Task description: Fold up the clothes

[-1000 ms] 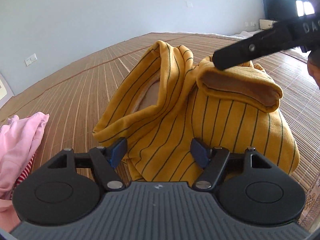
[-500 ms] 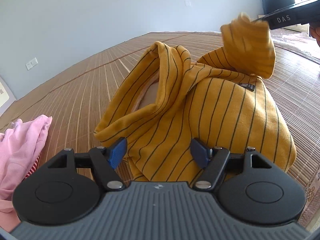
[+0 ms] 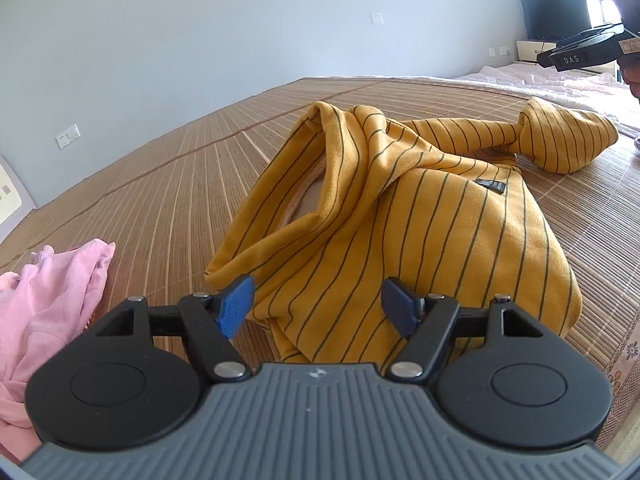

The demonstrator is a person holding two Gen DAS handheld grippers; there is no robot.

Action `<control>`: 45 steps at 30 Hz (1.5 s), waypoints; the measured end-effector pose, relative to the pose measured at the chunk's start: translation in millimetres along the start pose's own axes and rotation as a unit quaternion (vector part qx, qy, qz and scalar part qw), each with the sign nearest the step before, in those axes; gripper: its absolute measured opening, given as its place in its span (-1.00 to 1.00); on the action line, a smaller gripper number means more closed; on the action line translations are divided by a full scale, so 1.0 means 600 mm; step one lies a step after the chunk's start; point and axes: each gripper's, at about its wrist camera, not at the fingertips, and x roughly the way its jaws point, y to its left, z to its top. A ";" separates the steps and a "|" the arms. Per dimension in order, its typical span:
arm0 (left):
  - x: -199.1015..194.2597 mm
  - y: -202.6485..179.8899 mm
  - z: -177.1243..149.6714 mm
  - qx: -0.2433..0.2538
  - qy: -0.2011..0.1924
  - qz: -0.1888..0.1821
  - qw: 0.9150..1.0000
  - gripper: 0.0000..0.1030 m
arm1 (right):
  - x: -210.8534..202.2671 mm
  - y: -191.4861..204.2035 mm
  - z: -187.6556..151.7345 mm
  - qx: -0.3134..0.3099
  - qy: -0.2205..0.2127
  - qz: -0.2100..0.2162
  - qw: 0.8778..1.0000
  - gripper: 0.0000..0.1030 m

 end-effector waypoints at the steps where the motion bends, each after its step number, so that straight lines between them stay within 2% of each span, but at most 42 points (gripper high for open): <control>1: -0.004 0.006 0.000 0.001 -0.002 0.005 1.000 0.46 | -0.007 0.002 0.001 0.014 -0.005 0.037 0.999 -0.18; 4: -0.014 0.032 -0.002 -0.012 -0.011 0.014 1.000 0.46 | -0.020 0.025 0.007 0.044 -0.012 0.167 0.985 -0.18; 6: -0.013 0.054 -0.005 -0.032 -0.014 0.016 0.999 0.47 | -0.027 0.051 0.012 0.043 -0.010 0.230 0.972 -0.17; 9: 0.004 0.088 -0.013 -0.071 -0.006 0.011 0.997 0.47 | -0.039 0.082 0.012 0.031 -0.006 0.284 0.958 -0.17; 12: 0.031 0.113 -0.023 -0.117 0.013 -0.015 0.993 0.47 | -0.040 0.096 0.008 0.051 -0.003 0.338 0.940 -0.13; 13: 0.039 0.119 -0.025 -0.134 0.013 -0.024 0.991 0.47 | -0.039 0.099 0.007 0.061 -0.001 0.357 0.932 -0.10; 15: 0.054 0.130 -0.029 -0.176 0.017 -0.027 0.984 0.48 | -0.034 0.105 0.003 0.086 0.004 0.398 0.913 0.15; 17: 0.066 0.139 -0.033 -0.210 0.004 -0.046 0.977 0.48 | -0.026 0.114 0.002 0.106 0.016 0.432 0.895 0.18; 18: 0.070 0.142 -0.034 -0.221 -0.005 -0.057 0.974 0.48 | -0.021 0.120 0.004 0.105 0.022 0.440 0.891 0.18; 20: 0.078 0.146 -0.035 -0.230 -0.025 -0.077 0.970 0.48 | -0.020 0.126 0.005 0.094 0.018 0.443 0.892 0.18; 23: 0.089 0.138 -0.032 -0.220 -0.047 -0.094 0.970 0.48 | -0.015 0.125 0.003 0.099 0.019 0.443 0.891 0.18; 25: 0.093 0.128 -0.030 -0.209 -0.060 -0.095 0.971 0.39 | -0.010 0.122 0.001 0.107 0.021 0.443 0.890 0.18; 27: 0.089 0.117 -0.027 -0.185 -0.067 -0.091 0.976 -0.32 | -0.006 0.116 -0.003 0.117 0.023 0.441 0.890 0.17; 28: 0.084 0.111 -0.025 -0.169 -0.072 -0.084 0.979 -0.40 | -0.003 0.115 -0.005 0.121 0.025 0.442 0.889 0.16; 29: 0.075 0.106 -0.023 -0.151 -0.079 -0.077 0.982 -0.61 | -0.001 0.115 -0.008 0.127 0.026 0.442 0.887 0.14; 30: 0.063 0.102 -0.020 -0.134 -0.088 -0.075 0.984 -0.66 | 0.002 0.114 -0.009 0.132 0.027 0.442 0.887 0.12; 34: -0.011 0.082 -0.002 -0.048 -0.148 -0.099 0.983 -0.69 | 0.004 0.099 -0.008 0.140 0.024 0.435 0.889 0.09; 37: -0.031 0.067 0.008 -0.010 -0.147 -0.116 0.982 -0.69 | -0.002 0.083 -0.005 0.145 0.012 0.434 0.889 0.07; 40: -0.029 0.056 0.005 0.006 -0.141 -0.110 0.984 -0.69 | -0.007 0.081 -0.005 0.154 0.002 0.435 0.887 0.07; 44: -0.040 0.038 -0.005 0.013 -0.138 -0.145 0.980 -0.69 | -0.019 0.100 -0.005 0.132 -0.008 0.427 0.894 0.09; 45: -0.045 0.030 -0.008 0.026 -0.141 -0.150 0.978 -0.69 | -0.022 0.106 -0.005 0.127 -0.012 0.422 0.898 0.17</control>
